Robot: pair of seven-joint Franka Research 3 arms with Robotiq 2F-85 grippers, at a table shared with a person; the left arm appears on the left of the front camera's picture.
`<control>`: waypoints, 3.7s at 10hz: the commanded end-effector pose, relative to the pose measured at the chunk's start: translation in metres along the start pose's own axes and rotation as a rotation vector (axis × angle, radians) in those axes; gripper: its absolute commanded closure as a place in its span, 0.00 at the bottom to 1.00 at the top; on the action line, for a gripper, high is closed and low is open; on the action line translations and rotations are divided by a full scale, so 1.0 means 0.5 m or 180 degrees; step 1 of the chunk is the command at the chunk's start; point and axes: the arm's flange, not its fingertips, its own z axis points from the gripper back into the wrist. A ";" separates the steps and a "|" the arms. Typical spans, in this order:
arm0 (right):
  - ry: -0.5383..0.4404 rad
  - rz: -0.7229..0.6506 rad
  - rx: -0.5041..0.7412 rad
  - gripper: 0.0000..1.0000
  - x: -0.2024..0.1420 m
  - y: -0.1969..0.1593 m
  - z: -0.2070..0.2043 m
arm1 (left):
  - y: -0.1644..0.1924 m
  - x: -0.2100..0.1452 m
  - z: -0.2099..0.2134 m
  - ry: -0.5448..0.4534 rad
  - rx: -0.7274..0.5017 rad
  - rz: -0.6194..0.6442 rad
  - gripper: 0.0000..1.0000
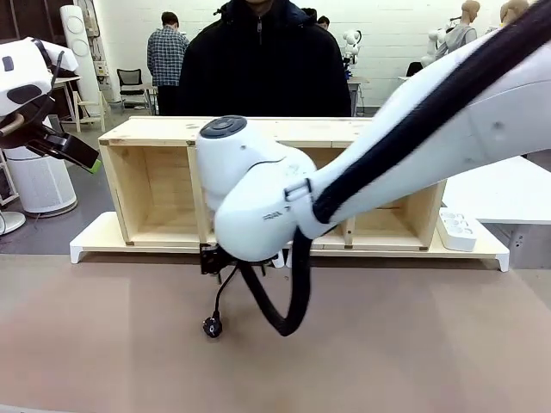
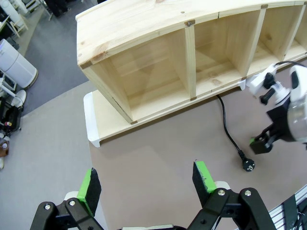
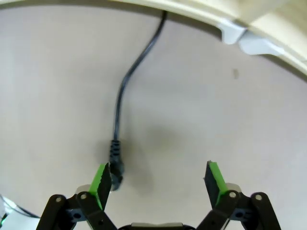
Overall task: Perform cable management.
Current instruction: When the cord part of the Power Cable appears at the lower middle area of the table and stops, grasp the cord part of the Power Cable.
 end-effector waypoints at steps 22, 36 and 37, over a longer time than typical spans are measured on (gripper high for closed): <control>0.0649 -0.0423 0.0114 0.00 0.044 0.079 -0.166 | 0.001 0.004 -0.003 -0.0036 0.0021 0.0002 0.00; 0.0555 -0.0439 0.0108 0.00 0.044 0.074 -0.169 | 0.001 0.004 -0.003 -0.0036 0.0021 0.0002 0.00; 0.0579 -0.0422 0.0075 0.00 0.044 0.080 -0.165 | 0.001 0.004 -0.003 -0.0036 0.0021 0.0002 0.00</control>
